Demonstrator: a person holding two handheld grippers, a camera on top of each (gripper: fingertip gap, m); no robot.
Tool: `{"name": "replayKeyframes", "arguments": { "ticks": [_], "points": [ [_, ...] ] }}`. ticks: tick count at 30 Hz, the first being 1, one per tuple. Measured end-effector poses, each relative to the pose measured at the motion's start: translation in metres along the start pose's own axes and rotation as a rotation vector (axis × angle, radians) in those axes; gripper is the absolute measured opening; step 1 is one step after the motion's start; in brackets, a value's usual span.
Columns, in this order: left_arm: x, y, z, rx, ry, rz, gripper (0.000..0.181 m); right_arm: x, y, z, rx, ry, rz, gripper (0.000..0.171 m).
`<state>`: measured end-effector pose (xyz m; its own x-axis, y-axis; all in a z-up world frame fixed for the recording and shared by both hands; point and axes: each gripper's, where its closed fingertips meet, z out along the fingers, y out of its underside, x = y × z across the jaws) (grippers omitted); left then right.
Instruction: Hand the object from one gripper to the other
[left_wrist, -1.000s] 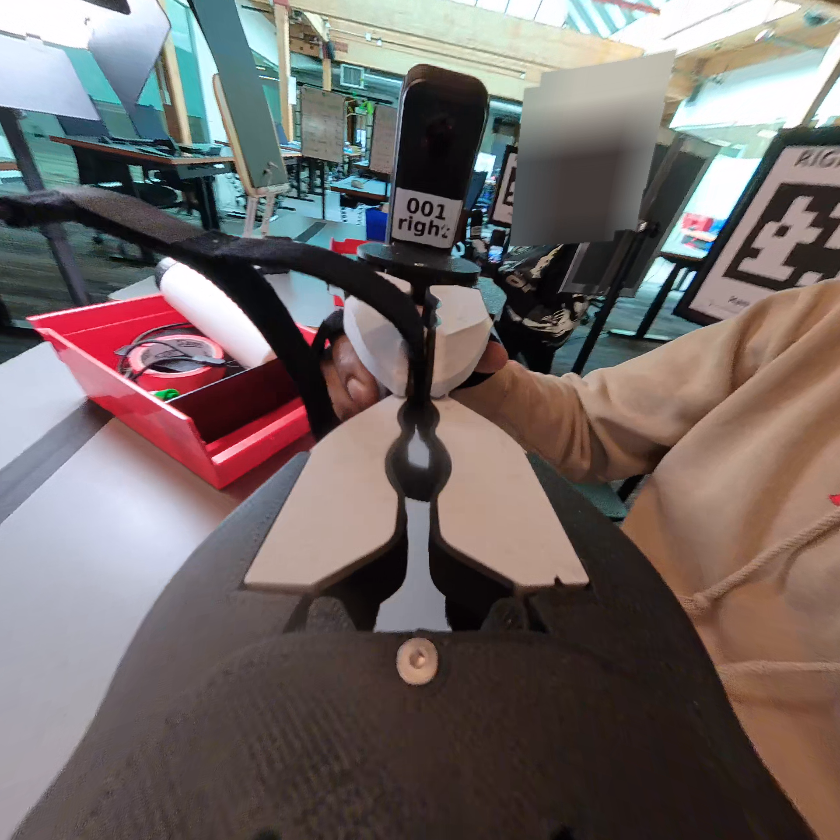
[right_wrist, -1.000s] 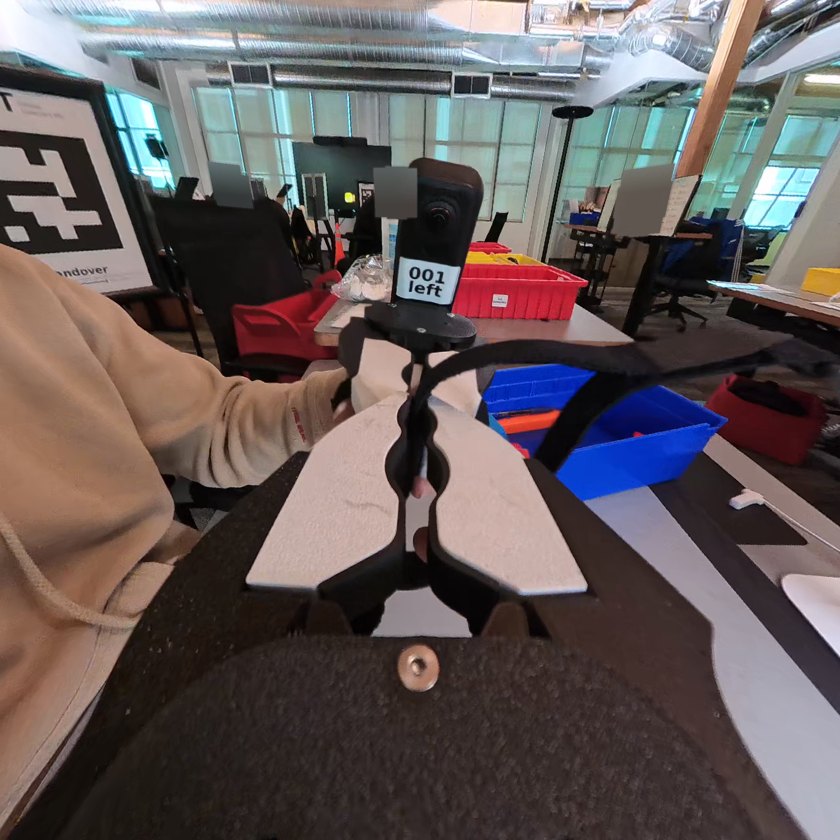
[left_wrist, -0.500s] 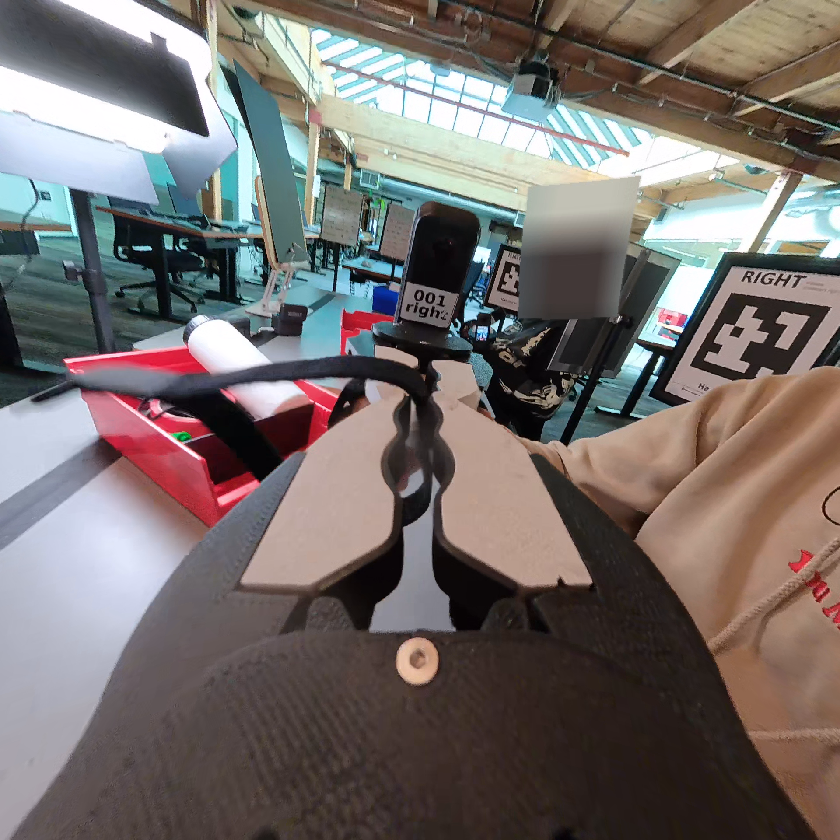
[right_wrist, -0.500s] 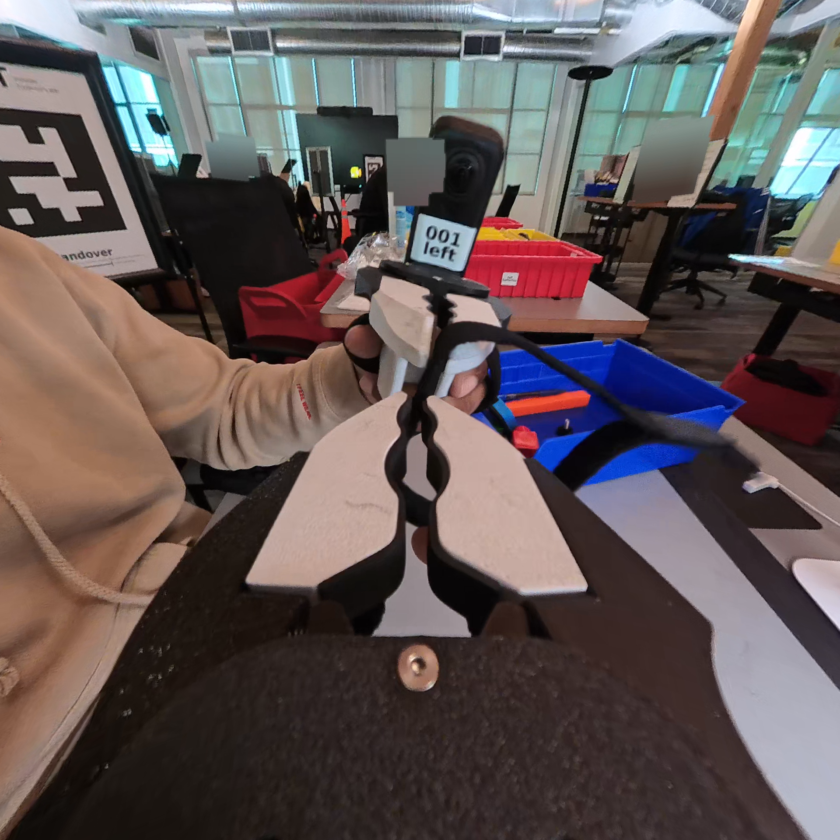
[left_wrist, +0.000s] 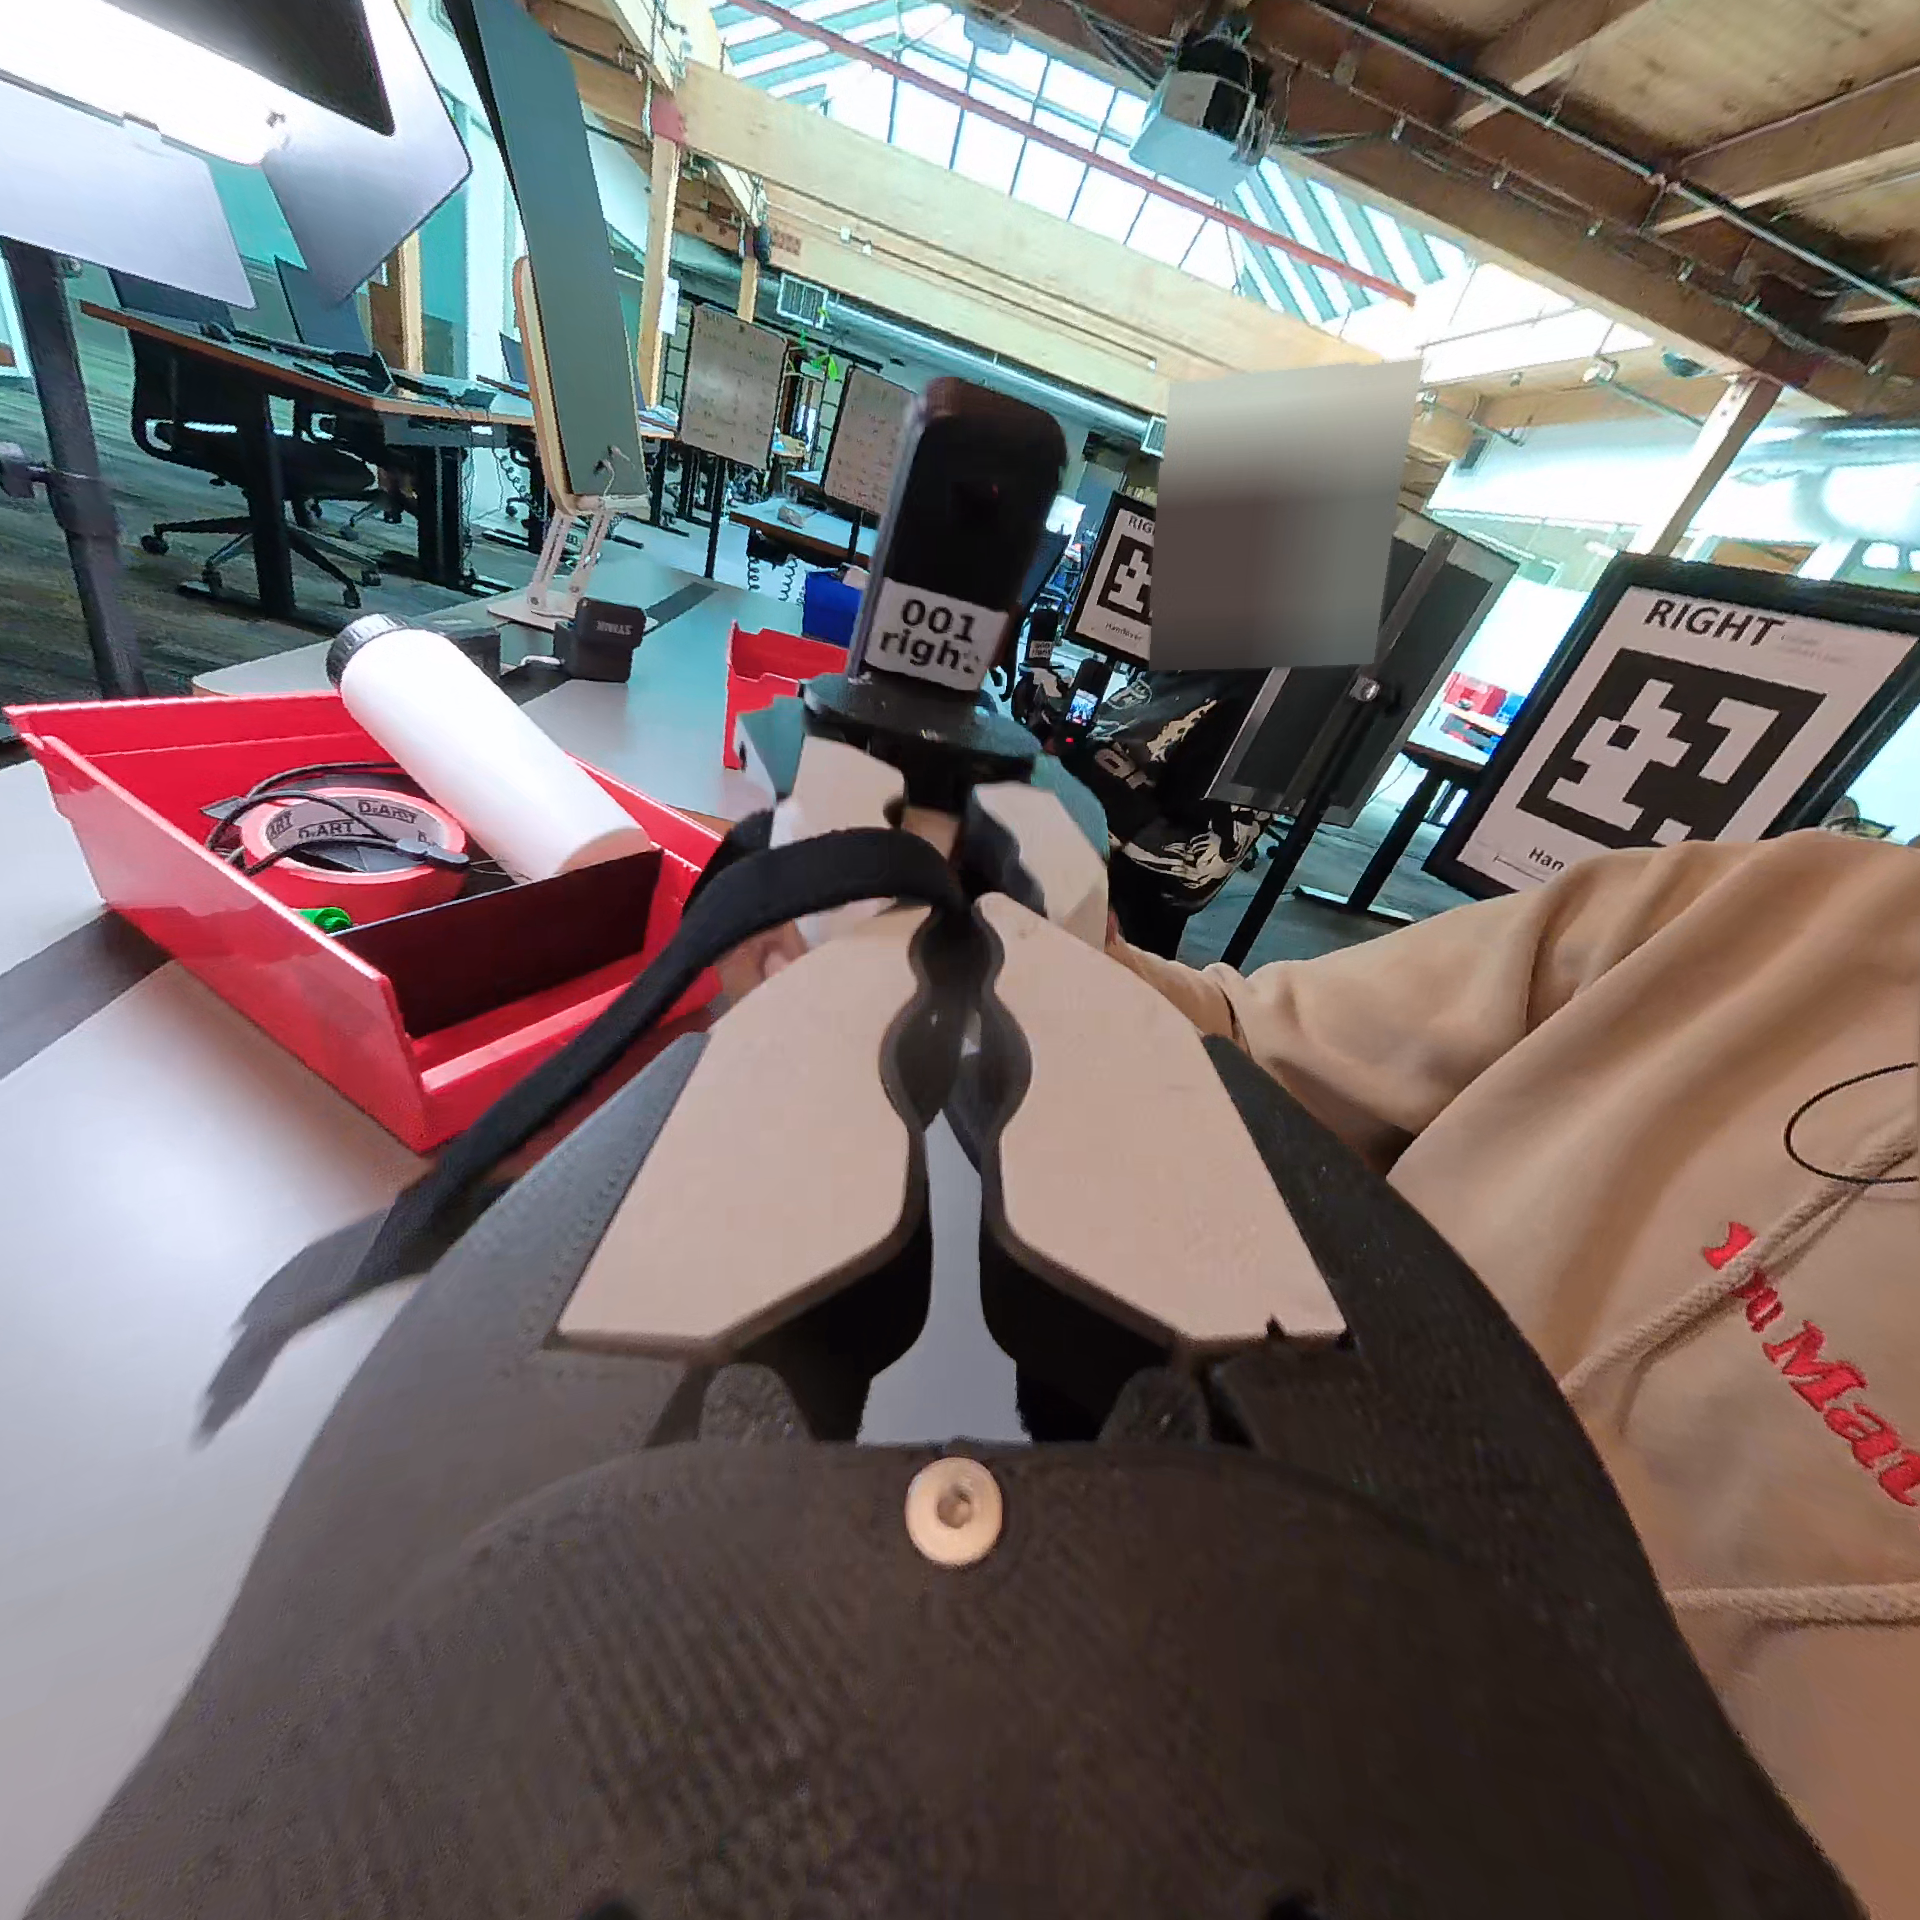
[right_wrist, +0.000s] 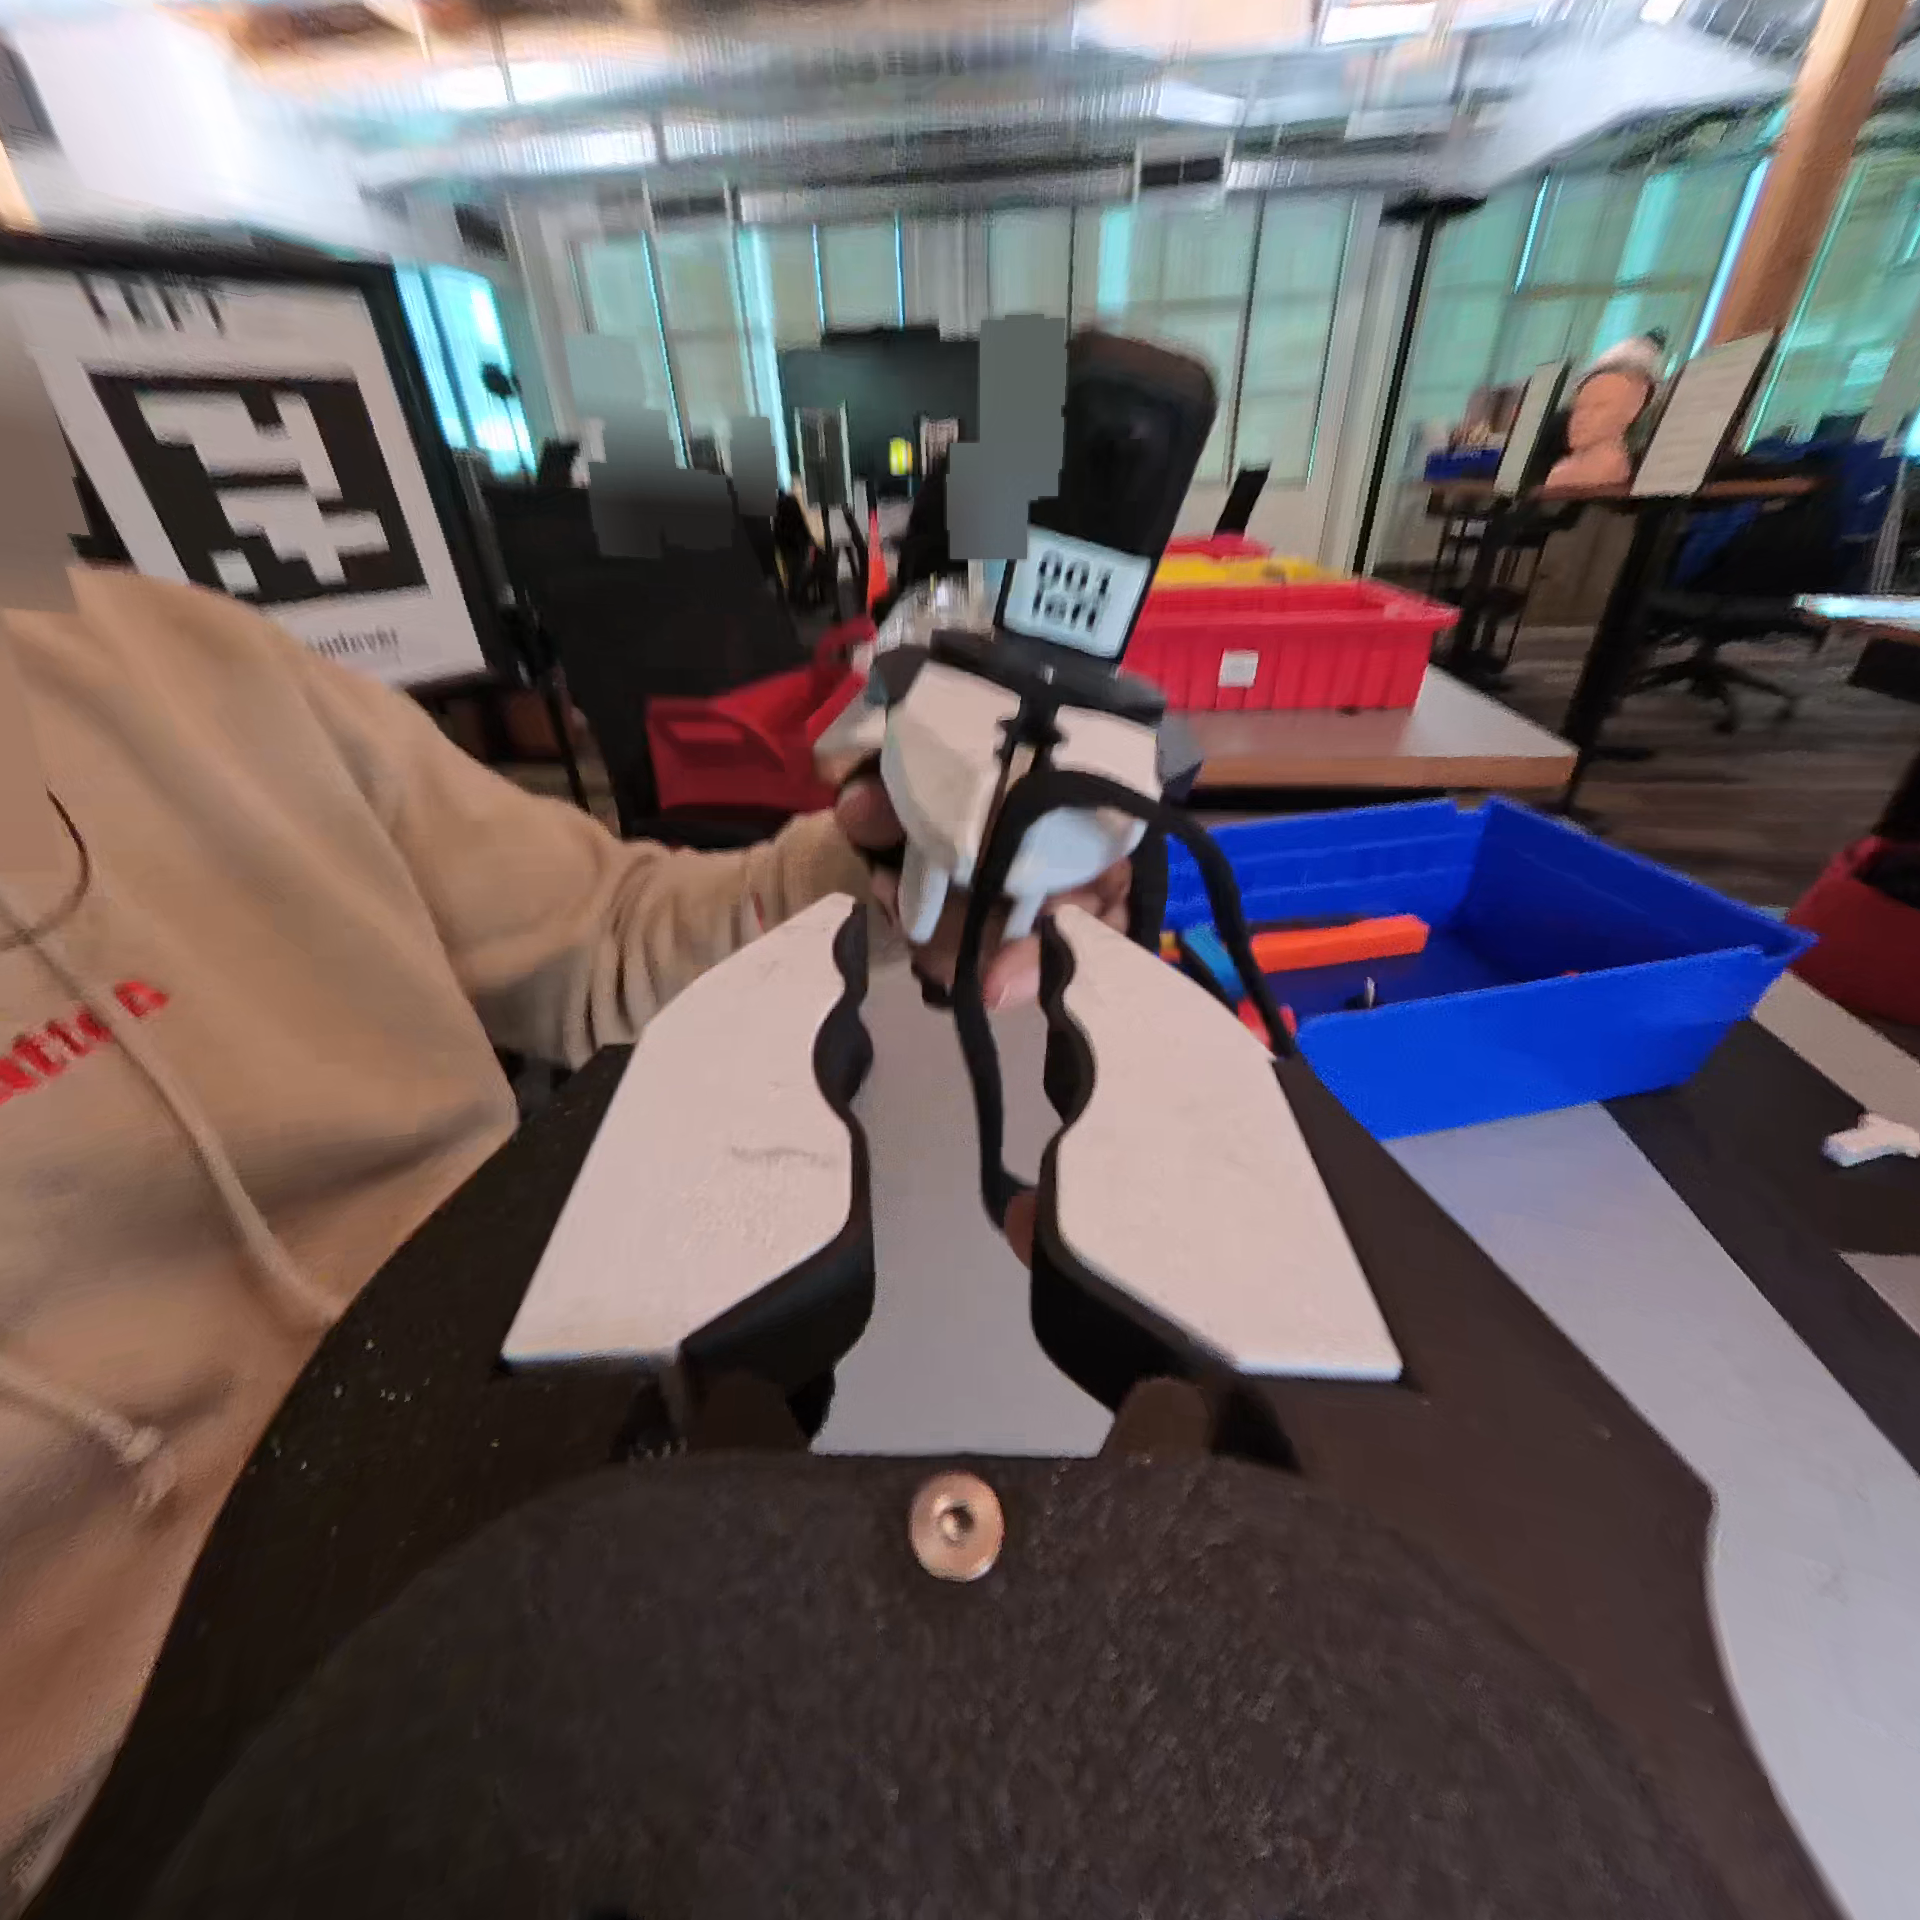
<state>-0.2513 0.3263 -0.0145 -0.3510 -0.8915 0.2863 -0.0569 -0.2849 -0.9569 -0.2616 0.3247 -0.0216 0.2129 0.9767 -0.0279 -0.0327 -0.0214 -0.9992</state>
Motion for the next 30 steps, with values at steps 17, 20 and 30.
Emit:
{"name": "replayKeyframes", "arguments": {
  "ticks": [17,20,30],
  "points": [
    [0.002,0.014,0.003,-0.052,0.019,0.063,0.033,0.006,0.010,0.001,-0.116,0.080,-0.061,0.002],
    [0.001,0.016,0.001,-0.090,-0.015,0.148,0.036,0.002,-0.006,0.000,-0.011,0.038,0.025,0.002],
    [-0.006,0.003,-0.007,-0.084,-0.149,0.286,0.003,0.006,-0.009,-0.021,-0.103,0.113,-0.014,0.035]
  ]
}}
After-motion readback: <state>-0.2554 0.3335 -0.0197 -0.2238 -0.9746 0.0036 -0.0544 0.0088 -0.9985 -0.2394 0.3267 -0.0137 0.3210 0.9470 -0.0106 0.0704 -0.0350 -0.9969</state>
